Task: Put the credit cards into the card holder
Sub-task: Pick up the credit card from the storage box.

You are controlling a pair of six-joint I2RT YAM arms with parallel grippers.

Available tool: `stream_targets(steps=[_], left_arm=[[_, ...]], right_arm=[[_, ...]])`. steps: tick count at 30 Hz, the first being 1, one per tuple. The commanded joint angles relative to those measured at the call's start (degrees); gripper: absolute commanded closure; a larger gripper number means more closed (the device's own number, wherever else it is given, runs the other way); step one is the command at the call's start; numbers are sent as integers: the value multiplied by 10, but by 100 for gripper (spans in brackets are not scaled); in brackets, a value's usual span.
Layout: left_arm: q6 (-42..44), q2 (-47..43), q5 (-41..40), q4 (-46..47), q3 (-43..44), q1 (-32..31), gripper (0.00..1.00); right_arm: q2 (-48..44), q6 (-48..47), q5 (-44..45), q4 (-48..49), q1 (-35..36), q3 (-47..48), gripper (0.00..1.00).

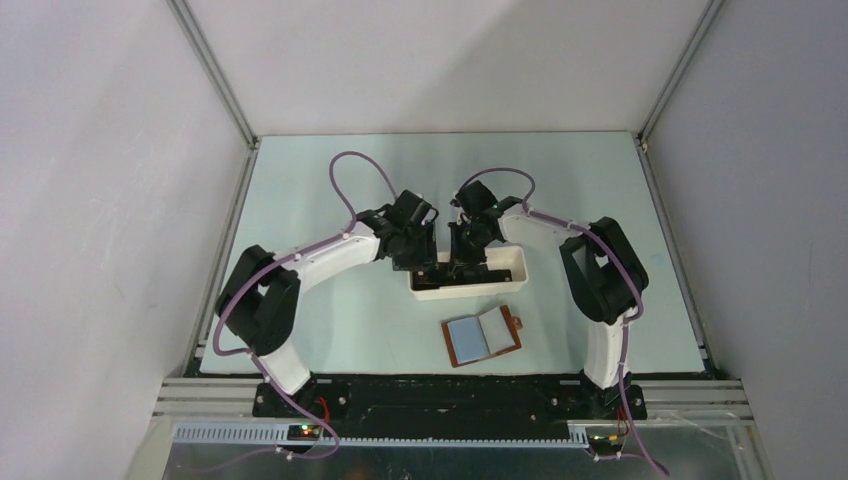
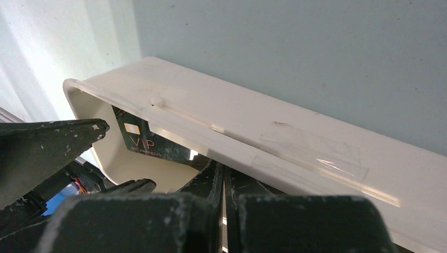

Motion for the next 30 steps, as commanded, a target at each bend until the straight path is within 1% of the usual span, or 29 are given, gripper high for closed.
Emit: stream_targets(steps=[1, 4, 6, 7, 11, 24, 28, 30], left_arm=[[2, -9, 21, 11, 2, 3, 40], [-1, -1, 17, 11, -2, 4, 40], [-3, 0, 13, 11, -7, 3, 37], [-4, -1, -1, 11, -7, 3, 35], [-4, -3, -19, 10, -8, 2, 34], [-4, 38, -18, 11, 7, -6, 37], [-5, 35, -19, 10, 8, -8, 39], [-4, 31, -21, 8, 10, -7, 38]], right_arm=[[46, -8, 44, 13, -1, -24, 100], [47, -9, 42, 12, -2, -23, 100], [47, -9, 40, 12, -2, -23, 100], [47, -9, 41, 12, -2, -24, 100], [49, -9, 39, 13, -2, -23, 100], [53, -7, 38, 15, -3, -31, 100], [53, -7, 37, 16, -4, -33, 100], [55, -7, 34, 16, -5, -33, 100]])
